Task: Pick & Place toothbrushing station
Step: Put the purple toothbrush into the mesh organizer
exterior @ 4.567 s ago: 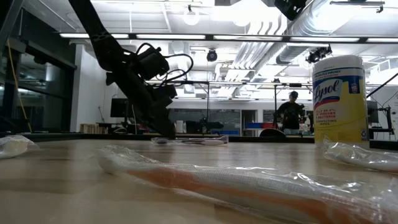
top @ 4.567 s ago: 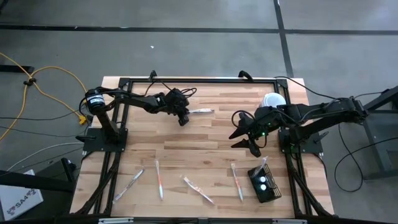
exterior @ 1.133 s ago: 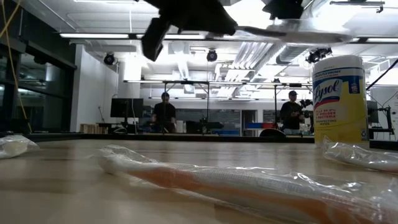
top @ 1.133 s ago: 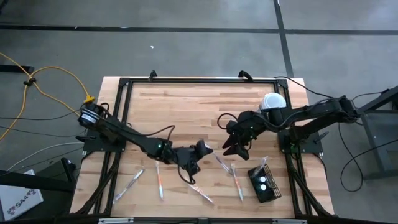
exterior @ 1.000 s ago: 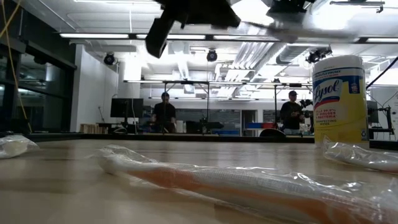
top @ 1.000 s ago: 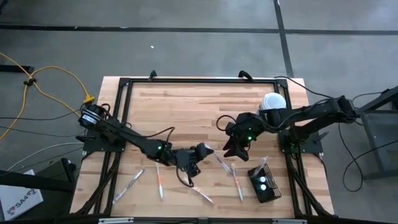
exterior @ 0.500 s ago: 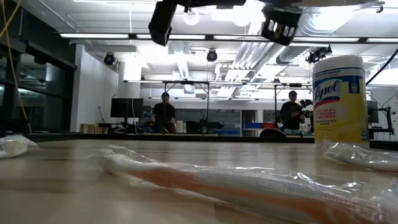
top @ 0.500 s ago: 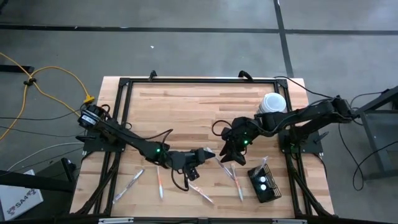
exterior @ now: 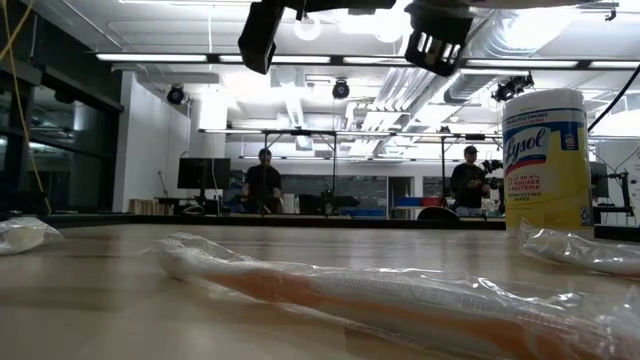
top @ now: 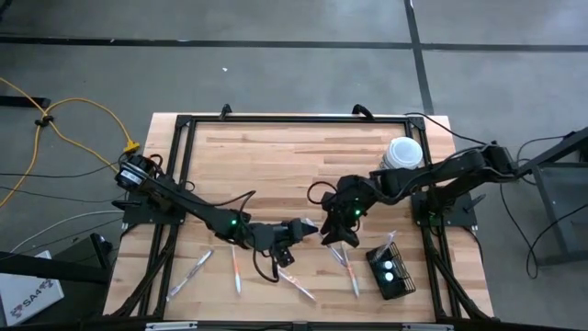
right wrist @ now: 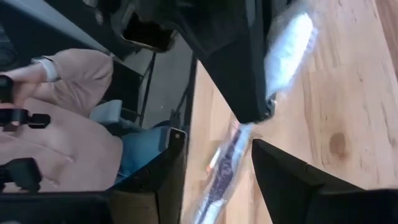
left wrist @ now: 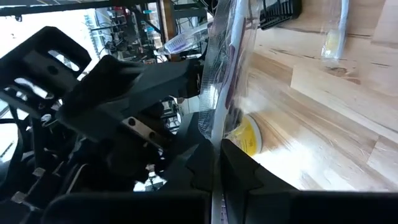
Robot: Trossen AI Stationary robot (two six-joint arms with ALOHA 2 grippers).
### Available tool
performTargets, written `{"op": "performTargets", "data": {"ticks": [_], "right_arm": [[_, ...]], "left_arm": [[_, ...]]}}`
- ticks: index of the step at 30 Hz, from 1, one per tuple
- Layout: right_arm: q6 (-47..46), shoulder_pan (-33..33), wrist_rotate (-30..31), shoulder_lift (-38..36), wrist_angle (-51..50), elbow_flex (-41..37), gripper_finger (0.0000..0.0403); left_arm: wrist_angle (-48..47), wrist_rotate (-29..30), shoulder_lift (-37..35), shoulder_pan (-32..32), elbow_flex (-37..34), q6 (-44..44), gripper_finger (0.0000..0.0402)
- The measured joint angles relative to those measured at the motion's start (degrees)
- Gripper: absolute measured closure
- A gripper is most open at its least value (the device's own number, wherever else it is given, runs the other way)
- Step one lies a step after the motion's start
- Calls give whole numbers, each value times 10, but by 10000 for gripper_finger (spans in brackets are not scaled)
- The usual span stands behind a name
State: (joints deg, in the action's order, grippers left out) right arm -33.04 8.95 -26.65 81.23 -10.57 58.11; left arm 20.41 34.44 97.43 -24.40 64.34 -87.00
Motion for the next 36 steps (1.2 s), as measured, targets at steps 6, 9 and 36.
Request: {"op": "performTargets", "data": {"ticks": [6, 9, 36], "right_arm": [[-1, -1, 0, -1, 14, 0, 227], [-3, 0, 0, -1, 18, 0, 227], [-4, -1, 7, -1, 20, 0, 368]], "left_arm": [[2, 1, 0, 0, 0, 0, 400], [5, 0, 0, 3, 0, 0, 400], [26, -3, -1, 10, 0, -2, 397]]}}
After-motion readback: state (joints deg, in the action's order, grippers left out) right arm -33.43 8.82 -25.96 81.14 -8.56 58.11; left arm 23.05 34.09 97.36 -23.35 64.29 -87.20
